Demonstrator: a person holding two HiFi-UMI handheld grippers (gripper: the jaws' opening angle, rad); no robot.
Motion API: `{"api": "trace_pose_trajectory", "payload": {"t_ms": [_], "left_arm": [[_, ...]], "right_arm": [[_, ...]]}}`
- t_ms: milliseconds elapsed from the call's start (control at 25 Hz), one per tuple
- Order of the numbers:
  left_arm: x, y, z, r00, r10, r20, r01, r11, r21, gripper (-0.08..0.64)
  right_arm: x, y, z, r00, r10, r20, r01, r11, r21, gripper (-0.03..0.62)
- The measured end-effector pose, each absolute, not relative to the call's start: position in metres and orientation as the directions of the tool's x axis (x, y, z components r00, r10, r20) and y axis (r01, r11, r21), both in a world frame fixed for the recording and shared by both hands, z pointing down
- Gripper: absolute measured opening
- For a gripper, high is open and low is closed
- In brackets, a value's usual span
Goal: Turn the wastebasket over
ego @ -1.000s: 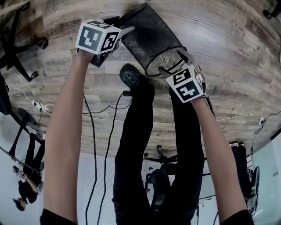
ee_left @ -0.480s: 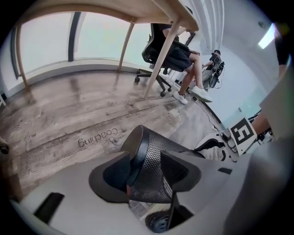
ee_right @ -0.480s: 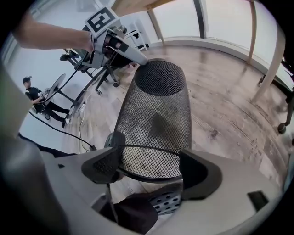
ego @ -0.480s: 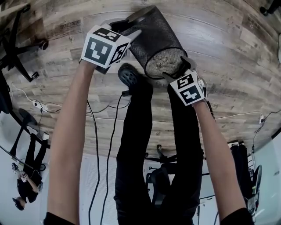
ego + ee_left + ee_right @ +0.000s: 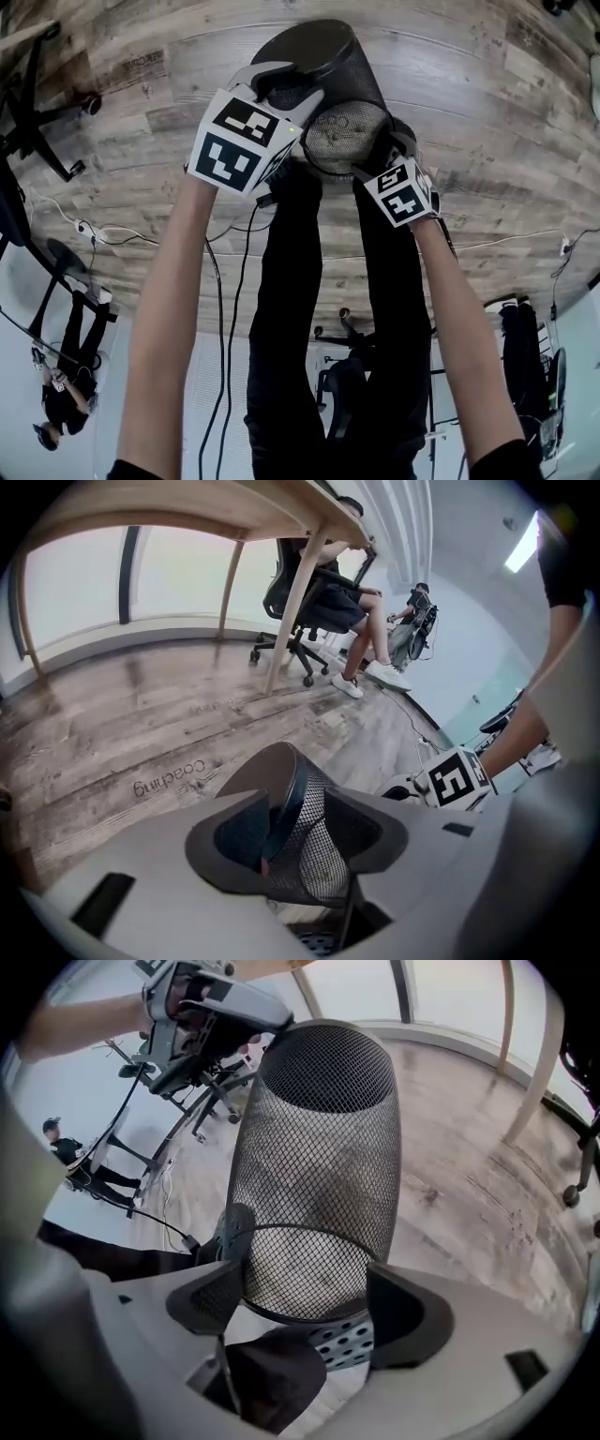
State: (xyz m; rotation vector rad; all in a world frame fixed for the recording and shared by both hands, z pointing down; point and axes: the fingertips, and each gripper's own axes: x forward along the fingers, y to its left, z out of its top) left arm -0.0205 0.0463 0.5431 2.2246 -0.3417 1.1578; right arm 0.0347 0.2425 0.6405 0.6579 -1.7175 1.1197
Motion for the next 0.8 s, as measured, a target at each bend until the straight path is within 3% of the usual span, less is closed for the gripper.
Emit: {"api": "trace_pose_trajectory", "payload": {"t_ms": [440,800], "left_arm": [[-0.003,0.094,0.515,0.596,0.079,0.799,-0.427,-0.811,0.399,0.195],[0.002,0.098,0.501,0.594,0.022,0.804,-0.388,-0.868,0.310,0.176]], "right_arm": [[0.043,0.275,0.654,-0.397,0.051,0.916,-0.801,0.469,-0.374,0.385],[0.032,0.258,0.674,-0.402,0.019,0.915,-0.786,0.505,-0.356,0.385]]}}
